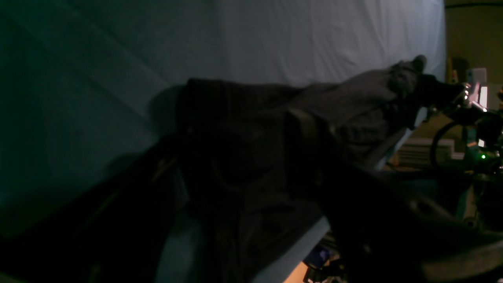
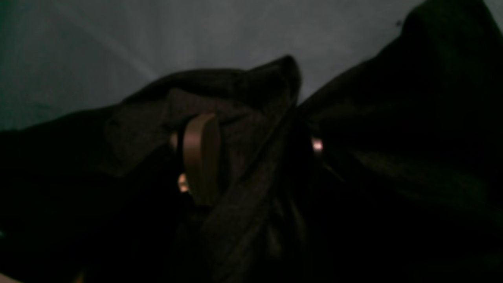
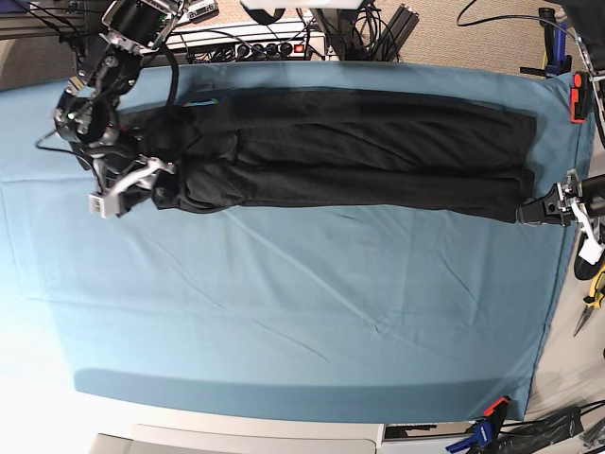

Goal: Fold the T-shirt properly
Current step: 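Hold the sleeve end with the right gripper, bunching it slightly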

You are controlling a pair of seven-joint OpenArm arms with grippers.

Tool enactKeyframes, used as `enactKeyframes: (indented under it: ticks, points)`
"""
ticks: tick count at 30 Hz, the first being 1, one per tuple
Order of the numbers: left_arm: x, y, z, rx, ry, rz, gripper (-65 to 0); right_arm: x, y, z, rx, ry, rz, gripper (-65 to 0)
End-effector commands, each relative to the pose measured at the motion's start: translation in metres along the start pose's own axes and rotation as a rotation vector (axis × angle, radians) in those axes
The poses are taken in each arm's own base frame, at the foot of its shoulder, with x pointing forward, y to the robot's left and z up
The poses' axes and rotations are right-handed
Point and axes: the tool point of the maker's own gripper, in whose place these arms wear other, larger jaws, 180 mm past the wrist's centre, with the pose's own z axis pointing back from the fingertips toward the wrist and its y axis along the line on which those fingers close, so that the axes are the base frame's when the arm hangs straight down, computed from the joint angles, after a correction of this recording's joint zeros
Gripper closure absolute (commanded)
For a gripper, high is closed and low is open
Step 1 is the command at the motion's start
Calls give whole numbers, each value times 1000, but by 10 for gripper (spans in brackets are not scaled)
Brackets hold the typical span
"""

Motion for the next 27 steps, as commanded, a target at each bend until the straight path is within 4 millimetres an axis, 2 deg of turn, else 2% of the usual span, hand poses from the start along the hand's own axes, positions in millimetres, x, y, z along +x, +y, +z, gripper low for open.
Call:
enactKeyframes:
  ticks: [1, 18, 23, 27]
  points:
    - [21, -4, 12, 1, -49, -37, -309, 14, 5, 1, 18, -43, 19, -289]
    - [21, -4, 12, 2, -48, -37, -309, 13, 8, 1, 31, -35, 19, -282]
    - [21, -4, 12, 2, -48, -37, -309, 12, 11, 1, 45, -32, 14, -180]
    - [21, -4, 12, 1, -48, -37, -309, 14, 13, 3, 48, -36, 21, -149]
